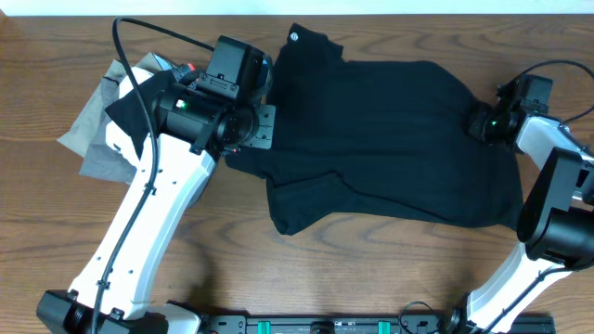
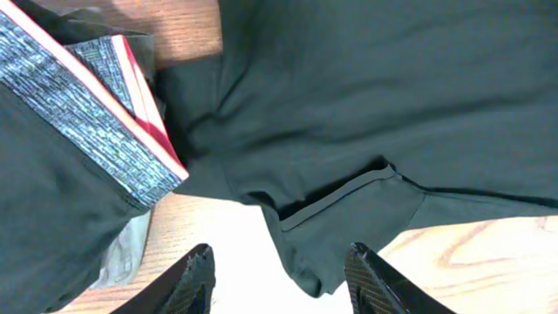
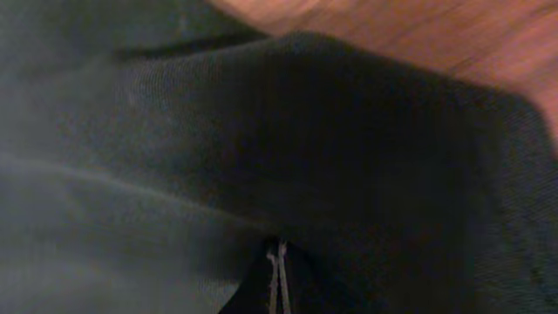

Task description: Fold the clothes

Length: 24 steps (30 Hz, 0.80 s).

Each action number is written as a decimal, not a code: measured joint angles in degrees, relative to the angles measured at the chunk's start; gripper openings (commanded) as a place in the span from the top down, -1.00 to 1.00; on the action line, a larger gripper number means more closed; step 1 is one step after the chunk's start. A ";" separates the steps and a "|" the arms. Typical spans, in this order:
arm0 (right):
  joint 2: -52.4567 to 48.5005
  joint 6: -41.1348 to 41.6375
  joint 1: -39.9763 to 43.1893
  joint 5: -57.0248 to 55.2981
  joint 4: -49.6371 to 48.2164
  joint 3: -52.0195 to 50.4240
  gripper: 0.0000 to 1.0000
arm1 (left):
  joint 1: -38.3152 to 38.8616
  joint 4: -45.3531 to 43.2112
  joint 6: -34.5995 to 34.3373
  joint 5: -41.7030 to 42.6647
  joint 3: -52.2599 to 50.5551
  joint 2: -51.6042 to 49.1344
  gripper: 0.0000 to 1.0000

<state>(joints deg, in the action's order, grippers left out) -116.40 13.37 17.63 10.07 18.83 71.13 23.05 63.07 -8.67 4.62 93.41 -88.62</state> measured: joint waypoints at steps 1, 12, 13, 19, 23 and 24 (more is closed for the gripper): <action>-0.02 0.00 0.24 -1.77 -0.48 0.07 0.97 | 0.20 0.00 0.07 0.13 0.00 0.00 -0.03; -2.05 0.00 8.37 -12.11 11.08 9.27 0.90 | 1.07 0.04 1.66 0.83 0.00 0.00 -0.17; -2.08 -0.09 8.66 -12.00 12.81 10.51 0.87 | 1.07 0.02 1.66 0.92 0.00 0.00 -0.17; -1.42 -1.62 9.16 -3.15 20.87 20.11 0.42 | 2.43 2.97 2.75 2.34 0.00 -1.16 -0.17; 2.25 -2.84 9.14 5.05 23.43 21.51 0.15 | 4.92 3.93 2.97 2.91 -0.85 -3.32 -0.16; 3.65 -3.13 9.14 6.91 24.26 21.51 0.12 | 5.68 3.30 2.97 2.97 -1.88 -3.80 -0.16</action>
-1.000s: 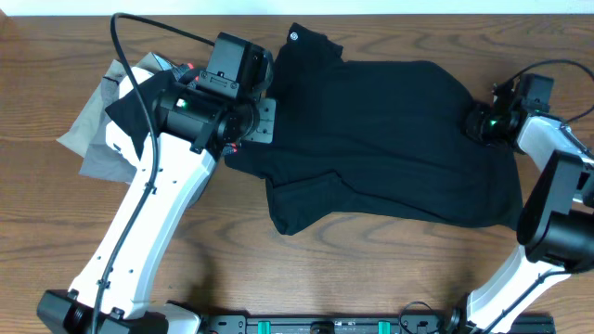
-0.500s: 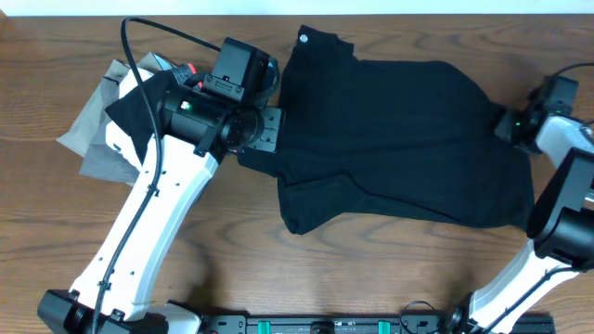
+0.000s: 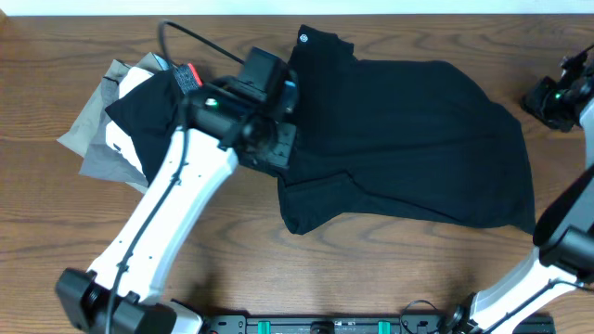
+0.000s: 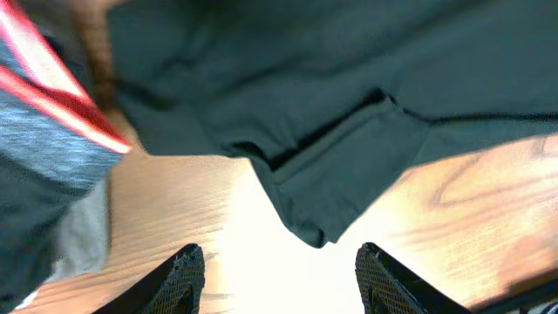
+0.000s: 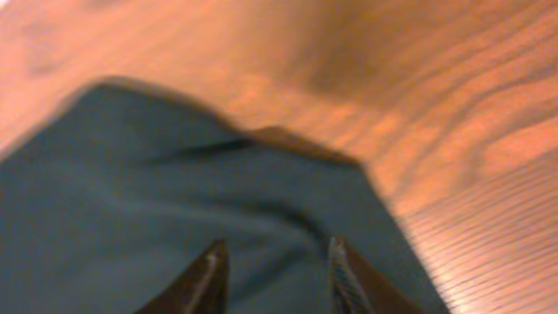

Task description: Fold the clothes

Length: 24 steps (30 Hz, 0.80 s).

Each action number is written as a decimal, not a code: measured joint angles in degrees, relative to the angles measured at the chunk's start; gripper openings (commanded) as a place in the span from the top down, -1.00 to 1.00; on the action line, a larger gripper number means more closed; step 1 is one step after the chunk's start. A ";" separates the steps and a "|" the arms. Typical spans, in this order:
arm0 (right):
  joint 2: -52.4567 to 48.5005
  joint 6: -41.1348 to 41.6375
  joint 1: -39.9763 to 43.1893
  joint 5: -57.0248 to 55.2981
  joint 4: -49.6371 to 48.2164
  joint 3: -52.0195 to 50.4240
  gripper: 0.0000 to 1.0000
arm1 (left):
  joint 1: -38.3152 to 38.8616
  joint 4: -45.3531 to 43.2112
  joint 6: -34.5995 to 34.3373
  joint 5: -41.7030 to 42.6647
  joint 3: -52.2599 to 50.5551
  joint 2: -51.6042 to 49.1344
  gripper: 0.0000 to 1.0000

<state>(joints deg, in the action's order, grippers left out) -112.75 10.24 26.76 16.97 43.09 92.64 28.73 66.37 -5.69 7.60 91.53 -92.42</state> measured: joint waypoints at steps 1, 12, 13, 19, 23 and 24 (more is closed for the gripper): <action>1.55 -0.22 0.00 1.57 0.96 0.02 0.08 | 0.96 -1.14 0.17 0.11 -1.77 -0.50 -0.16; 9.40 -1.97 -2.10 7.21 14.80 0.92 -0.01 | 8.13 -16.79 6.82 6.05 -17.62 -12.31 -0.31; 9.35 -2.25 -2.54 7.34 15.47 0.83 -0.01 | 8.26 -17.27 7.26 6.23 -17.73 -13.55 -0.31; 9.35 -3.69 -4.24 7.45 17.03 0.61 -0.05 | 8.24 -17.97 8.96 7.13 -17.73 -20.46 0.49; 9.35 -3.98 -5.11 6.19 17.53 0.35 -0.04 | 8.07 -15.67 9.46 7.72 -17.57 -21.70 0.88; 9.35 -3.98 -5.42 5.38 17.51 0.02 -0.04 | 8.11 -14.49 9.46 7.93 -17.59 -21.70 0.88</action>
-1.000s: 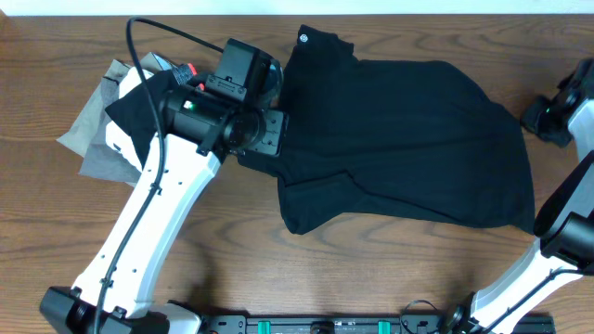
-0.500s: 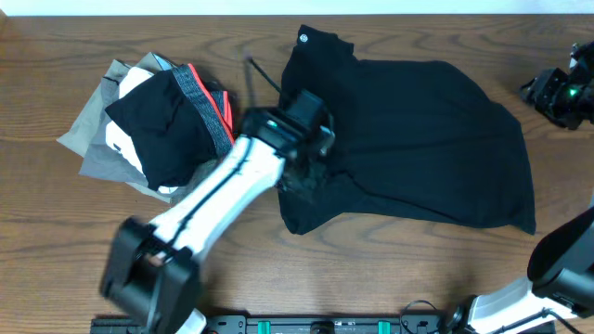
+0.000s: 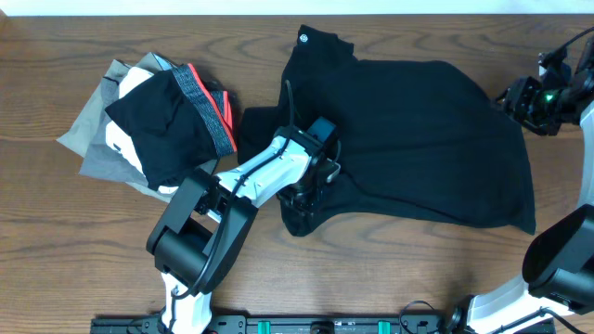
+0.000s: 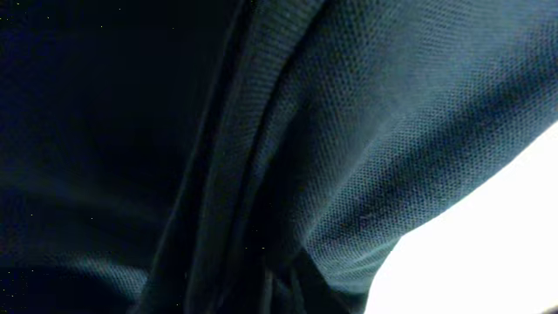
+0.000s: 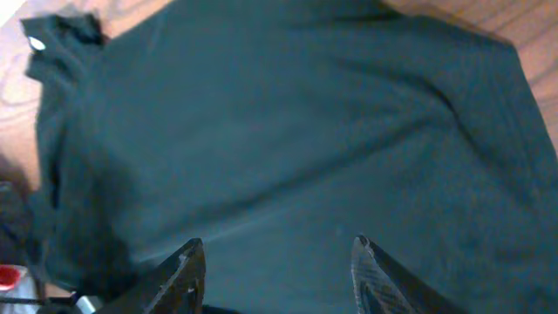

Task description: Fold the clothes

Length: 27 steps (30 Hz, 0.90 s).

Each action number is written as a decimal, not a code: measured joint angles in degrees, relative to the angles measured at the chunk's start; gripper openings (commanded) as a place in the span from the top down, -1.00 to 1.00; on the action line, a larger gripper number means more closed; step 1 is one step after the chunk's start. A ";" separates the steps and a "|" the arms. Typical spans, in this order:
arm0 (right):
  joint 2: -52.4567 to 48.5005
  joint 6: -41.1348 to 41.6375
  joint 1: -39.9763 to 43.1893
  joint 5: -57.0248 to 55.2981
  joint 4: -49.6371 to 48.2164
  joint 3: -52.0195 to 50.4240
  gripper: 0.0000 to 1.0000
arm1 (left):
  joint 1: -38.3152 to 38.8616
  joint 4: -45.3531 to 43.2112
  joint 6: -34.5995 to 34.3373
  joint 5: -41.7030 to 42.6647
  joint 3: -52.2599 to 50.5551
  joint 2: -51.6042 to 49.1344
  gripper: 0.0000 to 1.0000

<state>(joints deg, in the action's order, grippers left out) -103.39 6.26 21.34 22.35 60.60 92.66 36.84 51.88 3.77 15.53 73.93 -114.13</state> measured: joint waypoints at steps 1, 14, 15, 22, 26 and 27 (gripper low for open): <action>0.00 0.00 -0.33 -0.70 -0.20 -0.55 -0.04 | 0.07 1.64 -0.09 0.26 0.00 0.02 0.88; -0.48 5.97 -2.10 -5.60 -15.30 -22.08 0.64 | 0.15 15.91 -0.74 1.07 -0.02 3.15 0.86; -0.48 7.08 -2.16 -6.32 -17.35 -24.04 0.68 | 0.15 15.80 -0.76 1.07 -0.02 3.15 0.85; -0.13 14.86 -2.14 -17.55 -30.99 -35.34 0.78 | 0.15 15.61 -0.90 1.07 -0.02 3.15 0.70; 0.15 17.66 -2.03 -21.99 -38.64 -37.20 0.82 | 0.15 16.48 -0.94 1.09 -0.02 3.15 0.70; 0.04 17.94 -1.92 -22.80 -40.72 -37.42 0.83 | 0.15 16.83 -0.94 1.09 -0.02 3.15 0.70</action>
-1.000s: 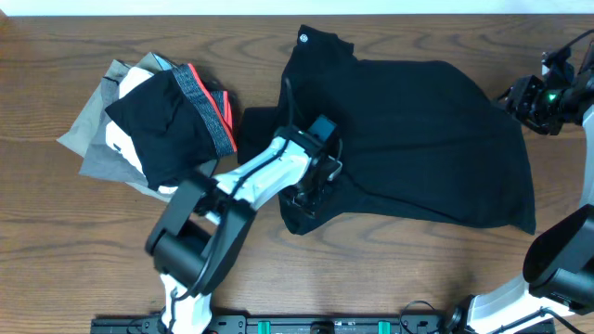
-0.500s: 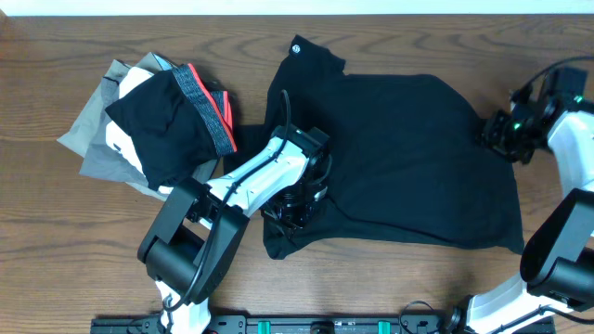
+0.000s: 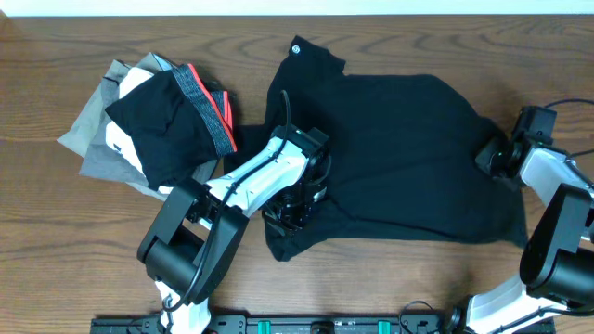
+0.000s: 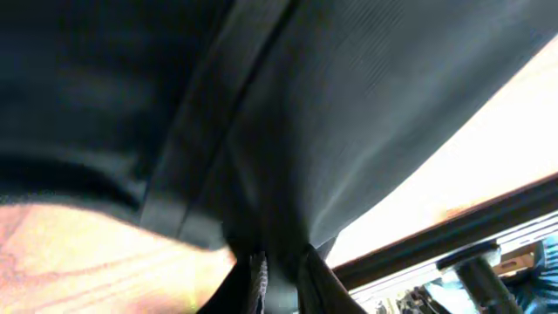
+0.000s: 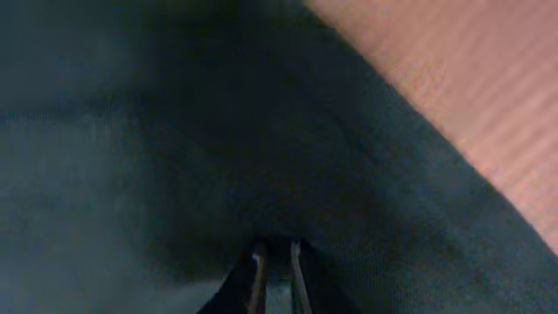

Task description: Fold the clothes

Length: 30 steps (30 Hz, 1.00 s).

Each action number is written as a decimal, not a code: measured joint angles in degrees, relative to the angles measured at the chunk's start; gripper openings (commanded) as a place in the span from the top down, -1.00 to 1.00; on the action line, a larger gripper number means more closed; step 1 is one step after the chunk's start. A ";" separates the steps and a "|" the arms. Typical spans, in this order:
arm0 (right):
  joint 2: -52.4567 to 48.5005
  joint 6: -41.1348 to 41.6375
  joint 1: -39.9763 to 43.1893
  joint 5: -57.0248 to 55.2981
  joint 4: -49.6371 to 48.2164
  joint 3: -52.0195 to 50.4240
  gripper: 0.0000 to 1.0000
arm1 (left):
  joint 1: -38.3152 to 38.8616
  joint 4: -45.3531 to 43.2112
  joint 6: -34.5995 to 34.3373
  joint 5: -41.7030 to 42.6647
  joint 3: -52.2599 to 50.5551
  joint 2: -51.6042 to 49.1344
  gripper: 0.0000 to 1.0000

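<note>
A black shirt (image 3: 399,148) lies spread across the middle of the wooden table, its collar tag toward the back. My left gripper (image 3: 295,202) sits on the shirt's lower-left folded part. In the left wrist view this gripper (image 4: 281,269) is shut on a bunch of the black fabric (image 4: 349,105). My right gripper (image 3: 490,160) is at the shirt's right edge. Its fingers (image 5: 275,260) stand nearly together, with dark cloth (image 5: 131,131) pinched between them.
A pile of other clothes (image 3: 148,121) lies at the left: grey cloth under black shorts with a grey and red waistband (image 3: 209,107). The left arm (image 3: 232,190) reaches in from the front left. A black rail (image 3: 325,325) runs along the table's front edge.
My right gripper was open, high over the table's back right; now it is down at the shirt's right edge and shut on it. The shirt's lower-left corner has shifted left and forward.
First my left gripper hung open by the shirt's left sleeve while the right was shut on its right edge. Then the right was open, off the shirt. Later the left was shut on the lower-left fold. Now both hold the shirt.
</note>
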<state>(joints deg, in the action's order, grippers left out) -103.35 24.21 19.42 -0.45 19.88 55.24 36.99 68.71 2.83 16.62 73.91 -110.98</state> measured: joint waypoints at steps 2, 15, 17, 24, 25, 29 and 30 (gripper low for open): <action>-0.33 0.26 0.52 -0.74 -2.86 0.09 0.84 | 0.00 0.46 0.00 -0.02 0.00 0.00 0.70; 3.06 -9.40 7.17 15.43 14.60 14.75 -0.14 | 0.00 -0.48 0.02 -0.48 0.00 0.00 0.72; 4.70 -9.53 7.72 16.92 13.22 16.20 -0.11 | 0.00 -1.53 0.00 -0.50 0.00 0.00 0.73; 4.96 -10.56 7.21 21.14 1.33 17.77 -0.08 | 0.00 -2.62 -1.38 -0.50 4.11 0.04 0.80; 4.00 -10.69 6.82 21.16 -0.33 17.79 -0.16 | 0.00 -2.60 -1.64 -0.50 5.46 0.11 0.80; -3.39 -12.68 5.33 22.23 -6.95 17.86 -0.28 | 0.00 -2.60 -2.64 -0.48 9.88 2.25 0.80; -5.01 -12.81 5.25 22.75 -8.09 17.86 -0.29 | 0.00 -2.60 -2.78 -0.48 10.45 3.02 0.80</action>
<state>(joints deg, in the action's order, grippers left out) -108.36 11.40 24.67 22.31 11.79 73.10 36.99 66.11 0.05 16.14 84.36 -107.96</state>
